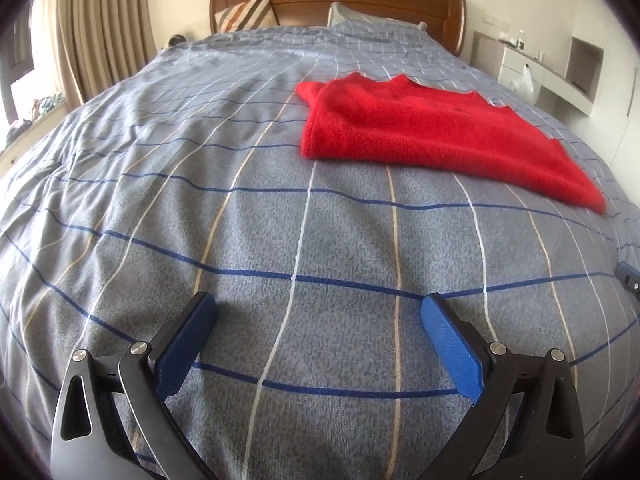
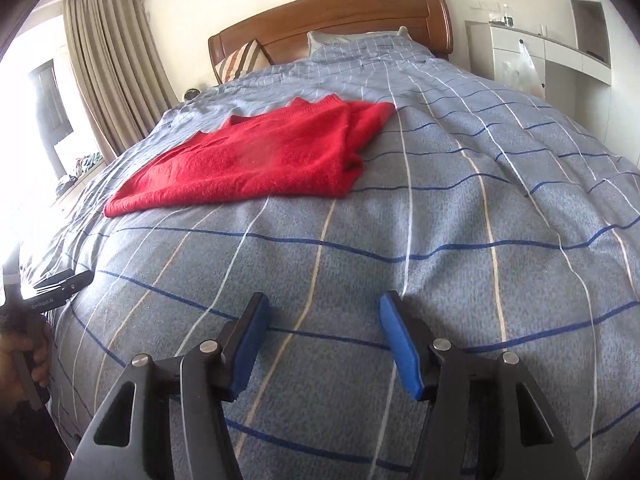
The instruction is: Fold small clothes
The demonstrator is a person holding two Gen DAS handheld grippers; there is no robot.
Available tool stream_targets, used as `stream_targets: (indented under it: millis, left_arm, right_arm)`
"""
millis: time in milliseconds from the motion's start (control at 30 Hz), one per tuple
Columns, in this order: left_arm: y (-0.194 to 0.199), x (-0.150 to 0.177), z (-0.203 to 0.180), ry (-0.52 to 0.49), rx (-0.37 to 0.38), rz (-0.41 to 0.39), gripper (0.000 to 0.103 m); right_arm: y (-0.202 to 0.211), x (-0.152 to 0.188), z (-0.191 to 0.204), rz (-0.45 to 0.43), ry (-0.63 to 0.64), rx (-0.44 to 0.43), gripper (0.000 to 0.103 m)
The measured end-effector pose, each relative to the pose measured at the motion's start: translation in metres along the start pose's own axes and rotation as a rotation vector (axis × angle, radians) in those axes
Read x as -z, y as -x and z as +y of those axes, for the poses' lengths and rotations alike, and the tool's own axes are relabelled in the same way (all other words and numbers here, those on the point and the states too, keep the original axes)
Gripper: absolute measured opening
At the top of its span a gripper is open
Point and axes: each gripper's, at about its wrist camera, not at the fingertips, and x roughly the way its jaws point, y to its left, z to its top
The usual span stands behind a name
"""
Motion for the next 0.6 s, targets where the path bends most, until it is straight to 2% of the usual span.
stream_targets:
  millis: [600]
  left_arm:
    - [0.0028,0.0045,-0.0001,-0.002,-0.005,-0.014,0.102]
  right_arm:
    - [0.0021,0.0044,-0.0012,-0.016,-0.007,-0.005,0.058]
